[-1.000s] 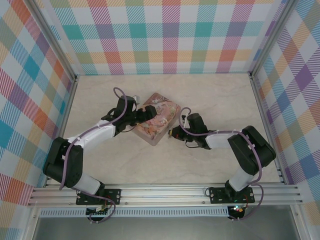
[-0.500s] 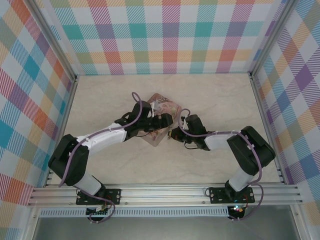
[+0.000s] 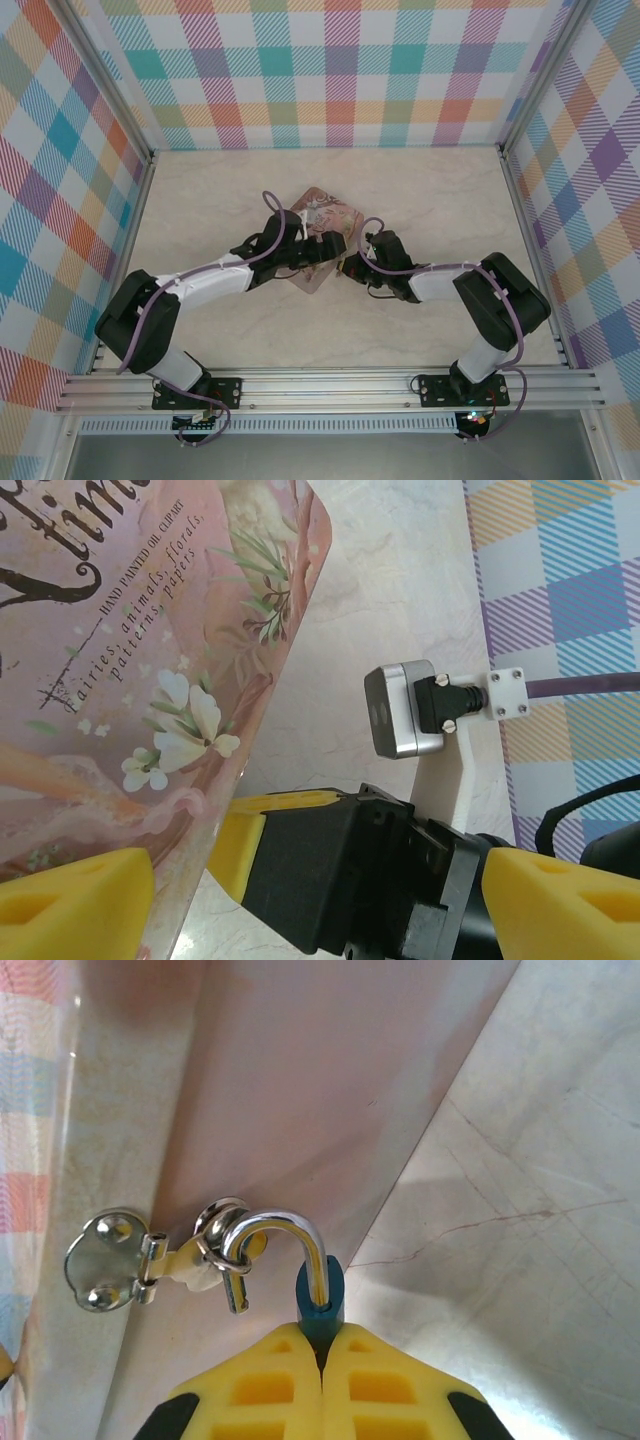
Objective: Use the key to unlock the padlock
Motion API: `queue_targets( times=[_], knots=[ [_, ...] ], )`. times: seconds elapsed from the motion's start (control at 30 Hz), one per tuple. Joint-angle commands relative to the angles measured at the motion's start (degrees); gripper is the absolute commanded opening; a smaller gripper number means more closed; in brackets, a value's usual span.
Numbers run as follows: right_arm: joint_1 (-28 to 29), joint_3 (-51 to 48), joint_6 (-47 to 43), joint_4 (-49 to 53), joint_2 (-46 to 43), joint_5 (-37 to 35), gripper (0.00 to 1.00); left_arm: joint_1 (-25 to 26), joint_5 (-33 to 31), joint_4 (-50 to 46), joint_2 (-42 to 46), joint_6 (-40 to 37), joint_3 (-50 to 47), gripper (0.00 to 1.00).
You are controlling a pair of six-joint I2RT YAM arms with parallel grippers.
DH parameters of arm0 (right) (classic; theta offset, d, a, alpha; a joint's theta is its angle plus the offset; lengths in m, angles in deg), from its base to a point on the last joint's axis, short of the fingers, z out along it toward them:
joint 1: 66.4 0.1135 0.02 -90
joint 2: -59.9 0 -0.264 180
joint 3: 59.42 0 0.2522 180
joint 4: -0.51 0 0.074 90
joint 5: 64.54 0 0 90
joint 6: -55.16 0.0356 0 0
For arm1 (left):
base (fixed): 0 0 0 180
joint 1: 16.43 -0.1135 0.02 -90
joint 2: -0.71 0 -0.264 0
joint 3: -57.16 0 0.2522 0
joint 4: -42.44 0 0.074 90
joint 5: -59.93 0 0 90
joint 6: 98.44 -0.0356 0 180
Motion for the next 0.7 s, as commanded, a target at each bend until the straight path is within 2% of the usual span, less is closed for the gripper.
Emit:
queue_targets(
  times=[0.0,0.27,0.67],
  knots=[
    [0.37,0.87,3.78,-1.36,0.35,-2.6,0.0,0.72,-1.52,-6.04,0.15,2.28,-5.38,0.86],
    [0.33,2.66,6.51,-2.78,1.7,-4.14,0.0,0.48,-3.05,-5.32,2.52,3.31,-9.87,0.87],
    [-0.65,3.28,4.96,-4.32,1.24,-4.82,0.0,-0.54,-3.94,-4.44,5.27,4.06,-13.04,0.87]
  ],
)
